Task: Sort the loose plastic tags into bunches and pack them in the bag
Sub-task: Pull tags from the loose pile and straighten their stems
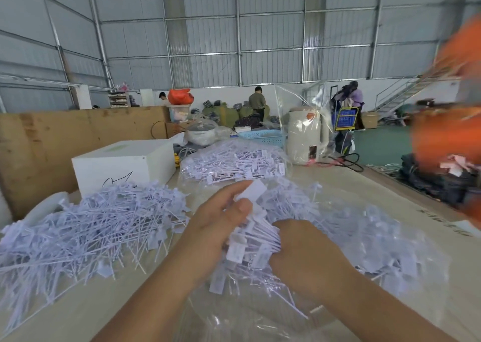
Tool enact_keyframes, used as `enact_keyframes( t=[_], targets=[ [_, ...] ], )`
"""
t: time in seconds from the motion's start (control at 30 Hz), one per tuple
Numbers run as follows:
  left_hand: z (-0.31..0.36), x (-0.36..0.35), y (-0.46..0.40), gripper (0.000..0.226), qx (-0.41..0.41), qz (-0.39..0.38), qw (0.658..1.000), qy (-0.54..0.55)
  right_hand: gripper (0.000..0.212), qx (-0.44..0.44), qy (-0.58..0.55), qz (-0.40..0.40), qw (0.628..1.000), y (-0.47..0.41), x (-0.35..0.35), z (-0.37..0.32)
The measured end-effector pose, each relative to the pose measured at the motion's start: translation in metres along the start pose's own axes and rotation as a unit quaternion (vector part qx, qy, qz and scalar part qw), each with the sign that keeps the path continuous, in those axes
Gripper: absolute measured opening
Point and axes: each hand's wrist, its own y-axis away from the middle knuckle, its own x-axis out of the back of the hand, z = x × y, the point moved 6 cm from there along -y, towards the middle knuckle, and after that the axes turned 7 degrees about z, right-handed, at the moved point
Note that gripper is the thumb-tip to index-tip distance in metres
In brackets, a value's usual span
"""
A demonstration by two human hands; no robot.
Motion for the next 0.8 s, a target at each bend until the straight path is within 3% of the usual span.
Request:
enact_keyframes(
  t=[0.13, 0.2, 0.33, 0.4, 0.47, 0.53, 0.63, 0.73, 0.8],
  targets=[
    [-0.003, 0.024, -0.011, 0.08, 0.007, 0.063, 0.998, 0.025, 0.01, 0.011, 0.001, -0.022, 1.0, -0.002, -0.002, -0.003],
    [-0.006, 0.027, -0.012, 0.077, 0.022, 0.083, 0.994, 0.061, 0.008, 0.033, 0.027, -0.018, 0.999, 0.0, -0.002, -0.008],
    [-0.014, 0.007, -0.005, 0.059, 0.078, 0.04, 0.993, 0.085, 0.007, 0.036, 0.022, -0.021, 0.999, 0.005, 0.004, -0.01],
    [-0.014, 0.007, -0.005, 0.063, 0.09, 0.049, 0.984, 0.148, 0.012, 0.024, -0.033, -0.014, 0.999, 0.0, 0.016, -0.007],
    [-0.017, 0.008, -0.008, 0.064, 0.097, 0.075, 0.975, 0.185, 0.021, -0.005, -0.157, -0.004, 0.988, -0.003, 0.029, -0.004],
    [-0.029, 0.004, -0.01, 0.055, 0.129, 0.096, 0.98, 0.116, 0.023, -0.019, -0.24, -0.008, 0.971, -0.004, 0.038, -0.005],
    [-0.048, -0.01, -0.002, 0.057, 0.16, -0.008, 0.986, 0.041, 0.029, 0.007, -0.215, -0.022, 0.976, -0.004, 0.039, -0.003],
    [-0.051, -0.009, -0.01, 0.056, 0.182, -0.047, 0.981, -0.041, 0.026, -0.023, -0.214, -0.012, 0.976, -0.009, 0.042, 0.007],
    [-0.049, -0.005, -0.008, 0.03, 0.141, -0.071, 0.974, -0.16, 0.03, -0.033, -0.256, -0.018, 0.966, -0.01, 0.046, 0.011]
  ],
)
